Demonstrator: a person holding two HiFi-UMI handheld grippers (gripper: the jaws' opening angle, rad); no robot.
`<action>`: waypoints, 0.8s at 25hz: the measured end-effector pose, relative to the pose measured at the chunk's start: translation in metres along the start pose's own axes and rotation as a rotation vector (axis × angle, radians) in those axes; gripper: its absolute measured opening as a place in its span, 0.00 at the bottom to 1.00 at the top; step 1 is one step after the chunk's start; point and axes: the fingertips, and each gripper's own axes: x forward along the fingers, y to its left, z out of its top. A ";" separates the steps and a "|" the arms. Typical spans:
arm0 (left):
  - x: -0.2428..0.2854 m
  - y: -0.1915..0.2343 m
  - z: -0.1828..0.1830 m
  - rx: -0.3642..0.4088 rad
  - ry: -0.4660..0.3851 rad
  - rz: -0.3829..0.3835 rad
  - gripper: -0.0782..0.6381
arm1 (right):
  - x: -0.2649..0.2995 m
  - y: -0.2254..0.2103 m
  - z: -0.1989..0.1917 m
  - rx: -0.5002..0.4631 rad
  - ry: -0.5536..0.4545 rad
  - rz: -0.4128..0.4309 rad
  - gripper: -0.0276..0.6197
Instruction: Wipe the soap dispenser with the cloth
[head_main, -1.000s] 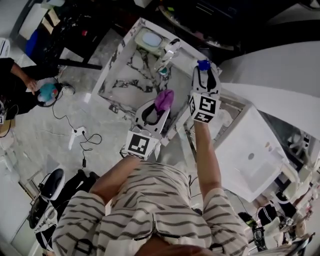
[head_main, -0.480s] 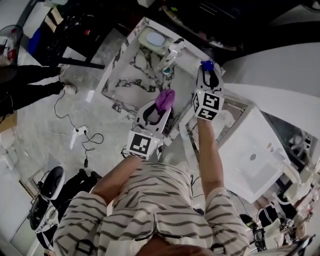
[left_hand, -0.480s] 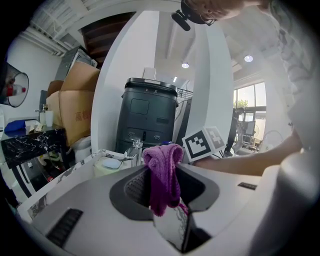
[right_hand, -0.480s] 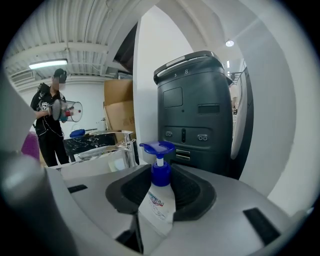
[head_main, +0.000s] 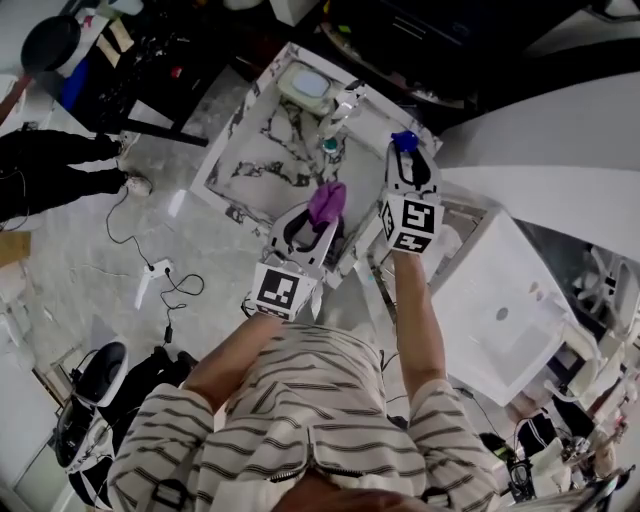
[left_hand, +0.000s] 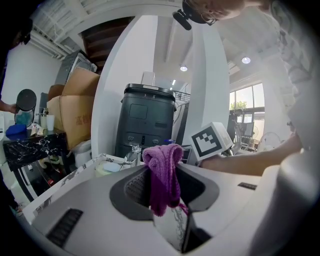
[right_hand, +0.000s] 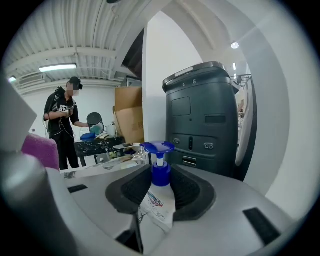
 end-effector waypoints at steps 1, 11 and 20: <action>-0.003 -0.002 0.002 0.002 -0.002 -0.002 0.28 | -0.005 0.003 0.004 -0.006 -0.004 0.003 0.24; -0.027 -0.016 0.024 0.000 -0.039 -0.029 0.28 | -0.056 0.025 0.042 0.022 -0.030 0.043 0.24; -0.059 -0.025 0.042 0.019 -0.058 -0.066 0.28 | -0.103 0.054 0.067 0.049 -0.016 0.095 0.24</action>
